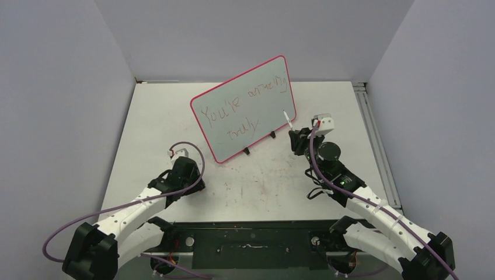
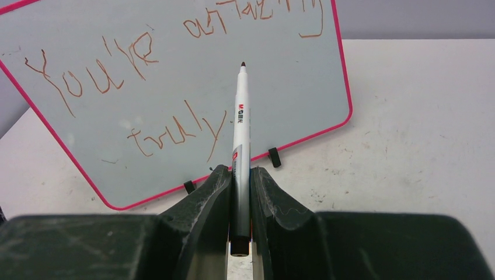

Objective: Write a sentence on the whiteboard
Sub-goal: Write a sentence on the whiteboard, then close the whiteboard marker at the center of the board.

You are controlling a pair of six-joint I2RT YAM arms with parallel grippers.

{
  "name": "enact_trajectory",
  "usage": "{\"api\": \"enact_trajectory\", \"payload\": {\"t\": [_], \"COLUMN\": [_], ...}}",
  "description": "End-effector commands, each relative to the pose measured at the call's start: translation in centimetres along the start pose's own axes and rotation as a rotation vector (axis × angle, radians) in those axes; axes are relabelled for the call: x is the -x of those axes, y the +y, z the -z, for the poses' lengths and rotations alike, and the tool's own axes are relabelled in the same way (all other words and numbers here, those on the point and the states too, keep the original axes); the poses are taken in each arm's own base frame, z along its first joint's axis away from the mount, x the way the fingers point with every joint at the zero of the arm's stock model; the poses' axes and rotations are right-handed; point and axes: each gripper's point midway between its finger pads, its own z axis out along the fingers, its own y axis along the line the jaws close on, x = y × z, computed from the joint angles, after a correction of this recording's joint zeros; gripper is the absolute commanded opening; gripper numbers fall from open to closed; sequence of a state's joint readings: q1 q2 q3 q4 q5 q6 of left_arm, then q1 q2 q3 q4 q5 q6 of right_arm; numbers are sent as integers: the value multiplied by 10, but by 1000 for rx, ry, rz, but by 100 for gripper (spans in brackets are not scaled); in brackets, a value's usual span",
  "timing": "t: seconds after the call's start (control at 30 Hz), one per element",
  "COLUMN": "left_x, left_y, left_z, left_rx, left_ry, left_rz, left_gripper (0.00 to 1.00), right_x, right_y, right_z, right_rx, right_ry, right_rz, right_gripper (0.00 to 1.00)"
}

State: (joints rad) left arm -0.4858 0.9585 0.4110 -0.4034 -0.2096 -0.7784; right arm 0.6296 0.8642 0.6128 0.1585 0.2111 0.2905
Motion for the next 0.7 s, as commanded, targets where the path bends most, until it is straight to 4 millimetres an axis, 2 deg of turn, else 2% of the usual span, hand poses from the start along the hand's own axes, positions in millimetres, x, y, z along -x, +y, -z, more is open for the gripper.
{"api": "enact_trajectory", "payload": {"t": [0.0,0.53,0.67], "left_x": [0,-13,-15], "left_y": [-9,-1,4], "left_z": [-5,-20,-21], "left_rx": [-25,71,95], "left_ry": [5,99,104], "left_rz": [24,-55,-58], "left_gripper": [46,21,12], "right_x": [1,-8,-8], "right_y": [6,2,2], "right_z": [-2,-4,-3], "right_rx": [18,-5,-6], "right_ry": [-9,14,14], "right_rz": [-35,-45,-45], "right_gripper": [7,7,7]}}
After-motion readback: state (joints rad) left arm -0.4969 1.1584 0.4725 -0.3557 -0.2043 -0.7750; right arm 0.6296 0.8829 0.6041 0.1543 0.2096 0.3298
